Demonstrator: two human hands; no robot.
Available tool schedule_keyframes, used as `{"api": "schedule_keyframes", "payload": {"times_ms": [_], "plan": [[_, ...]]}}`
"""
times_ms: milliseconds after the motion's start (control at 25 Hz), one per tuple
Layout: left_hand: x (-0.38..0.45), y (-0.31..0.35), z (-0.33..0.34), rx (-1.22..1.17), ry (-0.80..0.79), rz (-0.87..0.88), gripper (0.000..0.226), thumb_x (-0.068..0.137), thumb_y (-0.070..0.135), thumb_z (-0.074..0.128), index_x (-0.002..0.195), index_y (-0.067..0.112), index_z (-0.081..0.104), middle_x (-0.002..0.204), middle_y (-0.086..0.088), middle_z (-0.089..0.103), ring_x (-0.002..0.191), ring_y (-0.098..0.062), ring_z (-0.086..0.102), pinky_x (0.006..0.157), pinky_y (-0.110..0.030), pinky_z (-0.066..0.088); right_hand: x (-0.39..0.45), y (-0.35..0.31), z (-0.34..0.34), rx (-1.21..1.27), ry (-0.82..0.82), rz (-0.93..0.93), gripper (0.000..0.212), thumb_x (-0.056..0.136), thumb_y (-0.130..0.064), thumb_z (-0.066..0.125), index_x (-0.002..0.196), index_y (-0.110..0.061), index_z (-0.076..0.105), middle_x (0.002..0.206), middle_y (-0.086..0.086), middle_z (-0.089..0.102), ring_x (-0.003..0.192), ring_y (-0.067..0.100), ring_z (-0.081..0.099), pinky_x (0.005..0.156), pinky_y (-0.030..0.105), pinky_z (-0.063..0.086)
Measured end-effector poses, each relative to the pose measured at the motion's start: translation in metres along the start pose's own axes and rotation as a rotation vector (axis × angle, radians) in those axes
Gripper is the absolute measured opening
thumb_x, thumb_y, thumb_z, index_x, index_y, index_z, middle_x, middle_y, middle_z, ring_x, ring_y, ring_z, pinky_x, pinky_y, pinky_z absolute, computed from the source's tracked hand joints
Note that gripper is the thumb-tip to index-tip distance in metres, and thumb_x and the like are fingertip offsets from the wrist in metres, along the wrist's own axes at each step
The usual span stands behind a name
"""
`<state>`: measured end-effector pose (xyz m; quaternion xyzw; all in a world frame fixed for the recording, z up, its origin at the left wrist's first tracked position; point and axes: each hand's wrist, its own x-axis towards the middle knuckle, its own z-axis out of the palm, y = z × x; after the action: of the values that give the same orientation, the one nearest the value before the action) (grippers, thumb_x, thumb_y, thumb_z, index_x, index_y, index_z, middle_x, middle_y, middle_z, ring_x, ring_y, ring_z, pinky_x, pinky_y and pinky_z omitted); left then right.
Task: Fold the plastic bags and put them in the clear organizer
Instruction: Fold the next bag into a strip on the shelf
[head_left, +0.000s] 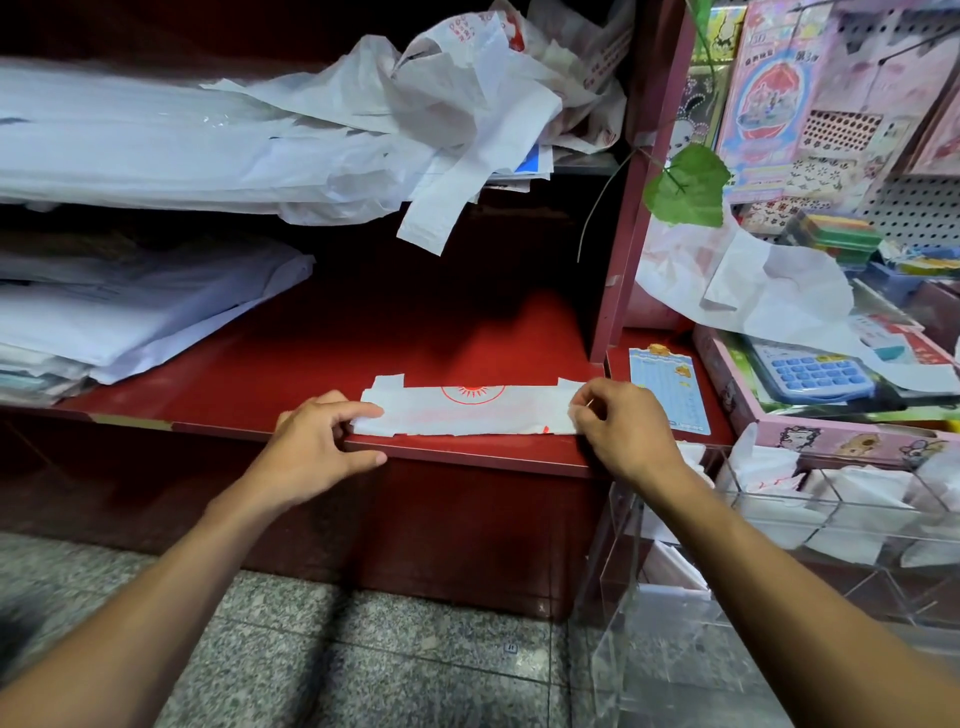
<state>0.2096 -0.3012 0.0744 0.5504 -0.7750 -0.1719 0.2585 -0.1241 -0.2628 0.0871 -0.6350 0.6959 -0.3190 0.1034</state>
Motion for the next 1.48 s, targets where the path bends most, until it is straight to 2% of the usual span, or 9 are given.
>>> {"api": "schedule_keyframes", "payload": {"times_ms": [120, 240, 400, 520, 760, 920, 1080, 1320, 1480], "plan": [[-0.001, -0.008, -0.001, 0.095, 0.051, 0.081, 0.049, 0.065, 0.023, 0.090, 0.112, 0.026, 0.073, 0.090, 0.016, 0.049, 0.085, -0.011, 0.043, 0.085, -0.023, 0.037, -0.002, 0.004, -0.001, -0.202, -0.111, -0.161, 0.036, 0.086, -0.054, 0.060, 0.095, -0.020, 0.069, 0.100, -0.003, 0.058, 0.094, 0.020, 0.053, 0.082, 0.037, 0.045], [-0.002, -0.014, -0.003, 0.062, 0.127, 0.161, 0.034, 0.063, 0.016, 0.090, 0.092, 0.027, 0.078, 0.100, 0.019, 0.054, 0.091, -0.014, 0.044, 0.086, -0.006, 0.031, -0.003, 0.007, -0.014, -0.264, -0.321, -0.263, 0.063, 0.069, -0.078, 0.058, 0.107, -0.028, 0.059, 0.120, -0.013, 0.050, 0.100, 0.013, 0.043, 0.085, 0.034, 0.037], [-0.001, -0.011, -0.009, -0.194, 0.109, 0.098, 0.024, 0.073, 0.010, 0.084, 0.077, 0.033, 0.078, 0.101, 0.016, 0.070, 0.098, -0.014, 0.060, 0.090, -0.014, 0.037, -0.004, 0.014, -0.021, -0.161, -0.401, -0.311, 0.041, 0.071, -0.050, 0.082, 0.105, -0.033, 0.065, 0.110, -0.018, 0.055, 0.101, 0.011, 0.045, 0.088, 0.032, 0.039], [0.000, 0.005, -0.013, -0.575, 0.083, -0.045, 0.007, 0.082, 0.014, 0.075, 0.086, 0.018, 0.080, 0.098, 0.004, 0.075, 0.092, -0.006, 0.067, 0.088, -0.025, 0.045, -0.002, 0.006, -0.021, 0.223, -0.294, -0.262, 0.009, 0.079, -0.029, 0.082, 0.083, -0.024, 0.076, 0.090, -0.008, 0.068, 0.081, 0.007, 0.059, 0.074, 0.026, 0.046], [0.008, 0.023, -0.008, -0.882, 0.154, -0.269, 0.023, 0.090, 0.032, 0.064, 0.100, 0.015, 0.075, 0.100, -0.007, 0.076, 0.096, -0.023, 0.070, 0.089, -0.036, 0.051, -0.003, -0.018, -0.032, 0.798, -0.211, 0.170, 0.020, 0.094, -0.023, 0.065, 0.077, -0.011, 0.065, 0.068, -0.005, 0.071, 0.059, 0.003, 0.063, 0.056, 0.016, 0.046], [0.011, 0.030, 0.001, -0.848, 0.119, -0.334, 0.021, 0.092, 0.029, 0.066, 0.098, 0.010, 0.072, 0.096, -0.009, 0.076, 0.084, -0.019, 0.071, 0.074, -0.031, 0.054, 0.001, -0.016, -0.017, 0.709, -0.141, 0.300, 0.022, 0.095, -0.029, 0.065, 0.090, -0.008, 0.068, 0.083, 0.003, 0.074, 0.069, 0.012, 0.067, 0.060, 0.025, 0.051], [0.012, 0.028, 0.004, -0.827, 0.110, -0.369, 0.033, 0.084, 0.006, 0.074, 0.114, 0.017, 0.065, 0.092, -0.010, 0.077, 0.080, -0.018, 0.074, 0.069, -0.028, 0.059, 0.005, -0.014, -0.019, 0.710, -0.264, 0.320, 0.026, 0.084, -0.009, 0.075, 0.107, -0.013, 0.063, 0.094, 0.005, 0.073, 0.072, 0.012, 0.070, 0.058, 0.023, 0.054], [0.013, 0.029, 0.013, -0.548, 0.162, -0.316, 0.020, 0.086, 0.016, 0.075, 0.103, 0.023, 0.067, 0.065, 0.002, 0.071, 0.057, -0.008, 0.066, 0.053, -0.020, 0.048, 0.007, -0.013, -0.010, 0.519, -0.154, 0.302, 0.031, 0.089, -0.015, 0.071, 0.114, -0.015, 0.053, 0.095, 0.004, 0.064, 0.057, 0.015, 0.061, 0.041, 0.026, 0.048], [0.014, 0.027, 0.023, -0.290, 0.307, -0.247, 0.010, 0.086, 0.021, 0.073, 0.096, 0.021, 0.070, 0.069, 0.016, 0.059, 0.066, -0.014, 0.052, 0.066, -0.027, 0.039, 0.004, -0.016, 0.000, 0.085, 0.071, 0.098, 0.043, 0.088, -0.033, 0.069, 0.123, -0.017, 0.049, 0.112, 0.004, 0.058, 0.098, 0.026, 0.057, 0.077, 0.035, 0.045]]}}
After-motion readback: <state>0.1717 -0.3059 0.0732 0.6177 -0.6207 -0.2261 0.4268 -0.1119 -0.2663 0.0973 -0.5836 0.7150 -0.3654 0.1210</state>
